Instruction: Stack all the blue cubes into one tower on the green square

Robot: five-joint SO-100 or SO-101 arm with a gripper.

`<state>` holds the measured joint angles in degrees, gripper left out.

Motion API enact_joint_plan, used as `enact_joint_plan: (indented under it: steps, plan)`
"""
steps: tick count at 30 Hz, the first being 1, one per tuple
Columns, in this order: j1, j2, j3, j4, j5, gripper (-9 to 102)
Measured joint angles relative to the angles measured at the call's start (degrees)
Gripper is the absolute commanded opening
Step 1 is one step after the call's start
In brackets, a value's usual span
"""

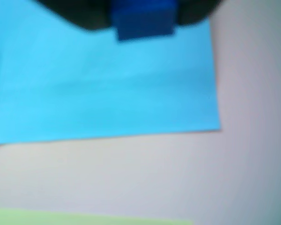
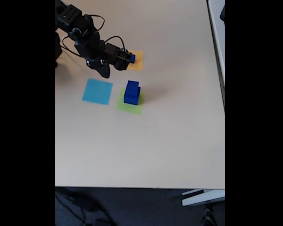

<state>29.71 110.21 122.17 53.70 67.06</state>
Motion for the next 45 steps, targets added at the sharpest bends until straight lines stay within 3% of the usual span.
enact_joint_plan:
  steps: [18, 45]
  plan:
    - [6.06, -3.52, 8.53, -7.21, -7.82, 0]
    - [7.21, -6.50, 13.36, -11.95, -5.80, 7]
